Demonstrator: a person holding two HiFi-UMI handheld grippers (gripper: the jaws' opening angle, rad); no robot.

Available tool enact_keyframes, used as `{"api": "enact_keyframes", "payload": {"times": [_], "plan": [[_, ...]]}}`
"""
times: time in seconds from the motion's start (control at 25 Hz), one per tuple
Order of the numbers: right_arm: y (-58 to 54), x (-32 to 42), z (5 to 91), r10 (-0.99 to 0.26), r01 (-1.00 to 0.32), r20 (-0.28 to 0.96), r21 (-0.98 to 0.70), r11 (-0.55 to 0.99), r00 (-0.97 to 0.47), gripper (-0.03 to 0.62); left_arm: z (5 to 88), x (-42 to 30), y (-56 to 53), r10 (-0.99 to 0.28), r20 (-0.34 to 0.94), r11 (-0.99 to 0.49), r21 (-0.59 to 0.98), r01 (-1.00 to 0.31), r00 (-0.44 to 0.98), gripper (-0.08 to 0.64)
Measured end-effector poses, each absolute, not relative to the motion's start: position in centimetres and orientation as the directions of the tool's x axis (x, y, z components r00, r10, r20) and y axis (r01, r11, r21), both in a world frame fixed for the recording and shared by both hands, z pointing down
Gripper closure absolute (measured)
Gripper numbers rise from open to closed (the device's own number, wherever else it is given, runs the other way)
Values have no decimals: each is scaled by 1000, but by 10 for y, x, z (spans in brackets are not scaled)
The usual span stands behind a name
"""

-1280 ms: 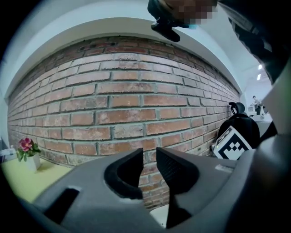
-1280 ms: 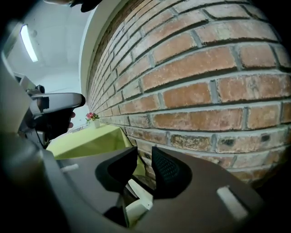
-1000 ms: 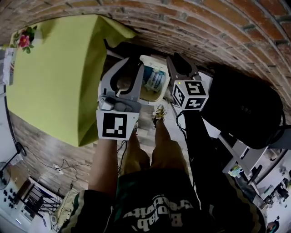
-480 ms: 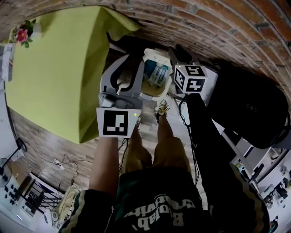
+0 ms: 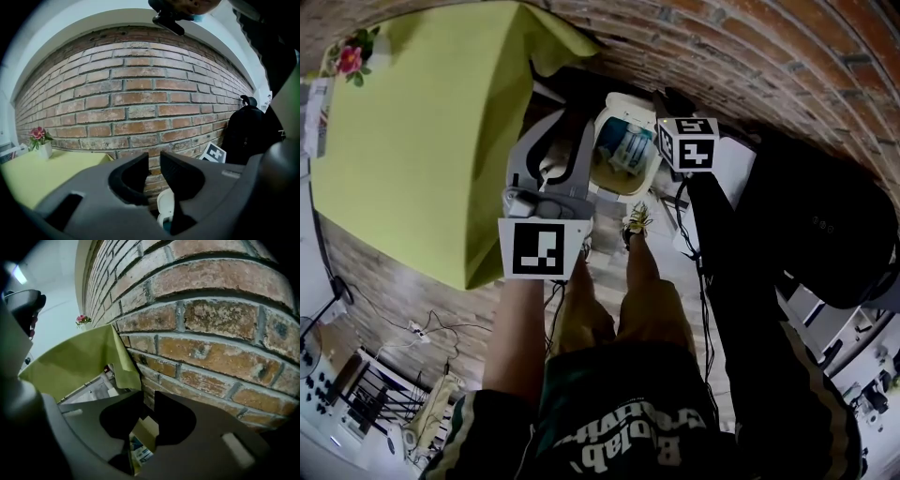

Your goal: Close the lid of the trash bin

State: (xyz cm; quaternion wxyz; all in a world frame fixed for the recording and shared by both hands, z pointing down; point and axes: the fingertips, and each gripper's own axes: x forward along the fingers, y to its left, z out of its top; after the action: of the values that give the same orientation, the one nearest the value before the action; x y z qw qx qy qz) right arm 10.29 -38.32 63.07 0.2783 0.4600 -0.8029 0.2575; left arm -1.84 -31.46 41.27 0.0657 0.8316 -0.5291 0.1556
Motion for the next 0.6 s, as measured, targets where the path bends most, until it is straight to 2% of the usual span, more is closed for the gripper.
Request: {"api": "enact_keyframes", "payload": {"times": [0.2, 0.28, 0.4, 0.6], "plan": [[-379, 100, 635, -539, -862, 711, -194, 468, -452, 504, 416, -21, -310, -859, 336, -428, -57, -902, 386, 474], [-374, 97, 638, -494, -841, 734, -194, 506, -467, 475, 418, -24, -310, -860, 344, -418, -56, -907, 376, 482], [-363, 92, 645, -426, -810, 761, -215, 546, -489, 469, 420, -28, -309, -865, 343, -406, -47, -913, 367, 485], [-348, 82, 649, -398, -792, 763, -236, 563, -510, 471, 417, -31, -307, -868, 340, -401, -47, -915, 362, 486]]}}
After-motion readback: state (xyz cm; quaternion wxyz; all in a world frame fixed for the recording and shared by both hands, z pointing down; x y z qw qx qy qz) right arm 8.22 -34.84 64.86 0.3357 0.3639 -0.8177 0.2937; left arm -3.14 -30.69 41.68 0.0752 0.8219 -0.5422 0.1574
